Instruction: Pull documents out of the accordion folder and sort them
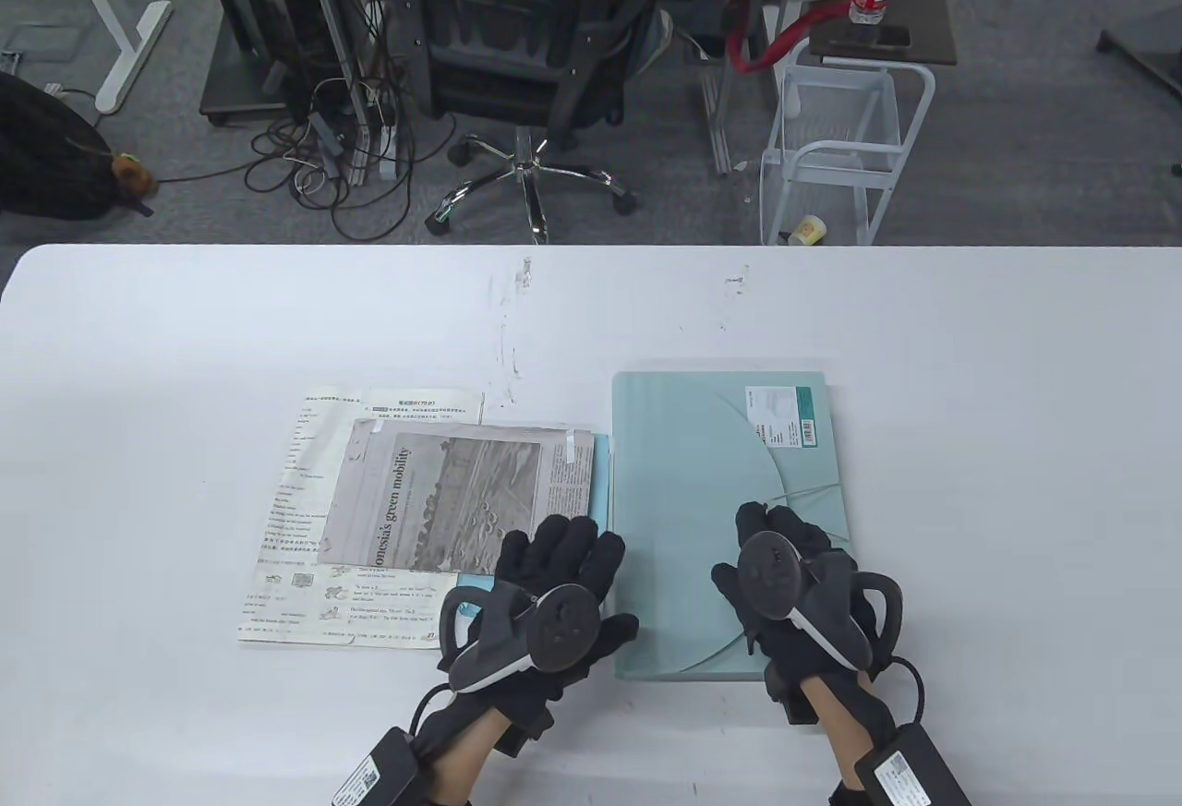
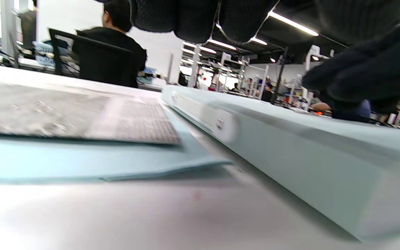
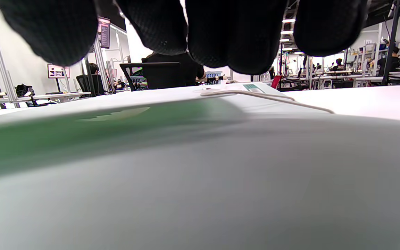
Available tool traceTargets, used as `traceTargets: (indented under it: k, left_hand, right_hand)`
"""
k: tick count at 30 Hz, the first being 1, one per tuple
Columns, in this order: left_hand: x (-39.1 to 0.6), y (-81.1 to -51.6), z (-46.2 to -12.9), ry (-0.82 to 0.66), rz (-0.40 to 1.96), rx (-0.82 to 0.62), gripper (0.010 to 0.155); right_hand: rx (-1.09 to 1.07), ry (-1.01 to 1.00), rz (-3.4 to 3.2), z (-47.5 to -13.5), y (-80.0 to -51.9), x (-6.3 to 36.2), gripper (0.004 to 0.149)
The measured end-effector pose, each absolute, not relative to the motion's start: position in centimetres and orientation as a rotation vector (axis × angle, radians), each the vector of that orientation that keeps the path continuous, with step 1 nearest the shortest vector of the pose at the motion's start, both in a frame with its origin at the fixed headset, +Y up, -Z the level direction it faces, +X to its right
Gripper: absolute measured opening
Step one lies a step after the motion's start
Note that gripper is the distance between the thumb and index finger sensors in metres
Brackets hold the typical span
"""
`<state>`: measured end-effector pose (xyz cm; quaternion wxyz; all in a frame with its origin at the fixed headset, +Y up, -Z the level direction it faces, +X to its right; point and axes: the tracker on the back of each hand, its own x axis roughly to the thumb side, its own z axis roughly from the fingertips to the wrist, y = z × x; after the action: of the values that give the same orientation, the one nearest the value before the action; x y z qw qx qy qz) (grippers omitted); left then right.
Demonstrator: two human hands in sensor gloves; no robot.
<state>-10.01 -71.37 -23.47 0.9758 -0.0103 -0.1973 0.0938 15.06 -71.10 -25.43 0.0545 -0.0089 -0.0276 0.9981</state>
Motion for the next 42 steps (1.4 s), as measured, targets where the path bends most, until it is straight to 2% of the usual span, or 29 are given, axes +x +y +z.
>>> traceTargets:
  k: [5, 10, 42]
  left_hand:
    - [-12.1, -71.5, -24.5, -0.313, 0.154, -0.033, 0.089]
    - [-14.0, -71.9, -25.5, -0.236, 0.192, -0.043, 0.089]
    - [-14.8, -72.9, -26.2, -0.194, 0.222, -0.129, 0.090]
  right_hand:
    - [-0.005, -0.138, 3.051, -25.2, -71.1, 14.8, 0.086]
    - [0.012, -0.133, 3.062, -25.3, -71.3, 14.7, 0.092]
    - [0.020, -0.104, 3.081, -25.2, -71.6, 14.3, 0.088]
